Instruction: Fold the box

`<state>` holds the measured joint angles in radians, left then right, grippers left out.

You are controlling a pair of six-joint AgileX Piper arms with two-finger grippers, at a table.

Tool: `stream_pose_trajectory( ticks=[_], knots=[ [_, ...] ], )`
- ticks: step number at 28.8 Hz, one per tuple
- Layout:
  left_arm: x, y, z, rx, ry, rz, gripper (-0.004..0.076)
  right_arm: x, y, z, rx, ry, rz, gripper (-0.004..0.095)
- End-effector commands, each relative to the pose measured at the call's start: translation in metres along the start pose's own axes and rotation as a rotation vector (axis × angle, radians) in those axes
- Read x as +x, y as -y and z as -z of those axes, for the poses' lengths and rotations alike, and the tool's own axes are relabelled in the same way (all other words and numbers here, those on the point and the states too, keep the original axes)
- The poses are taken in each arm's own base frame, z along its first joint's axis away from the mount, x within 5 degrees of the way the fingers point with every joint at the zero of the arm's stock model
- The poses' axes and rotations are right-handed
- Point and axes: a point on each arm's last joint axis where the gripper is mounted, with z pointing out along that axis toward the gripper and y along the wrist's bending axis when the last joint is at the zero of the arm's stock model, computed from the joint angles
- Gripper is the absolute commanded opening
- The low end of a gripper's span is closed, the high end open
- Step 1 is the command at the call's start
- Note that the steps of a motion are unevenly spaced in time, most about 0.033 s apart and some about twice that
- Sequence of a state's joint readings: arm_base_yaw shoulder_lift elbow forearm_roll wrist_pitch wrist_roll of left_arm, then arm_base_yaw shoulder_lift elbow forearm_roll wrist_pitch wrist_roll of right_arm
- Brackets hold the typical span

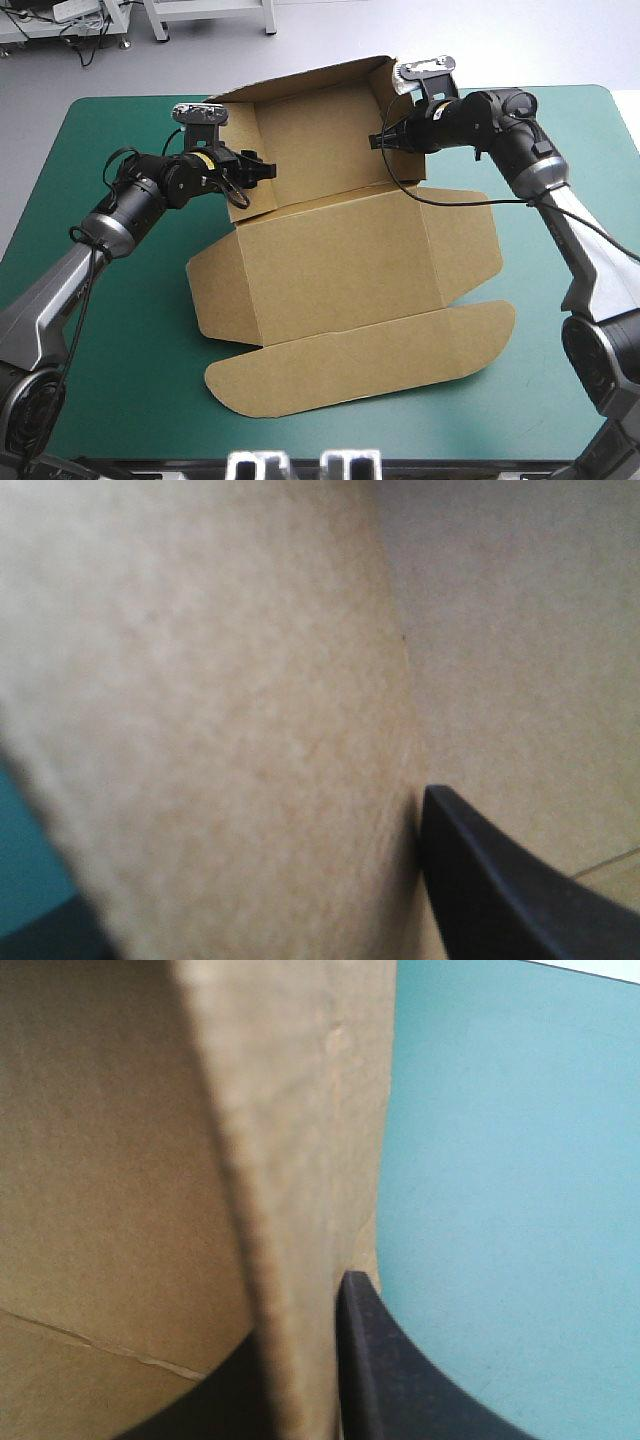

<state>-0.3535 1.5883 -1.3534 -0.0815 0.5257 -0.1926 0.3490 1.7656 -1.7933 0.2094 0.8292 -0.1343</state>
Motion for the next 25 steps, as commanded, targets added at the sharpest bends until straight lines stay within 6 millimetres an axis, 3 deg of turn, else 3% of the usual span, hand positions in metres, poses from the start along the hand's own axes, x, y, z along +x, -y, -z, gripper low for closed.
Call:
stream_pose_trajectory(
  ticks=[1, 3, 4, 13, 16, 20, 25],
  knots=[
    [-0.017, 0.013, 0.015, 0.058, 0.118, 0.024, 0.0184, -0.019, -0.025, 0.036, -0.139, 0.132, -0.073, -0.0020],
    [-0.015, 0.013, 0.014, 0.057, 0.097, 0.020, 0.0024, -0.015, -0.021, 0.031, -0.104, 0.089, -0.064, -0.0020],
    [-0.013, 0.014, 0.014, 0.066, 0.082, -0.012, -0.0003, -0.009, -0.017, 0.023, -0.063, 0.029, -0.054, -0.0021],
    [0.002, 0.019, -0.002, 0.063, -0.141, -0.176, -0.0009, 0.024, -0.006, -0.022, -0.012, -0.284, -0.035, -0.0020],
    [0.002, 0.024, -0.014, 0.064, -0.276, -0.272, -0.0009, 0.037, -0.004, -0.038, -0.018, -0.393, -0.043, -0.0020],
    [-0.005, 0.029, -0.032, 0.082, -0.378, -0.260, -0.0009, 0.054, -0.003, -0.054, -0.030, -0.540, -0.062, -0.0020],
    [0.001, 0.046, -0.057, 0.115, -0.488, -0.316, -0.0009, 0.056, -0.007, -0.062, -0.085, -0.537, -0.111, -0.0019]
  ],
)
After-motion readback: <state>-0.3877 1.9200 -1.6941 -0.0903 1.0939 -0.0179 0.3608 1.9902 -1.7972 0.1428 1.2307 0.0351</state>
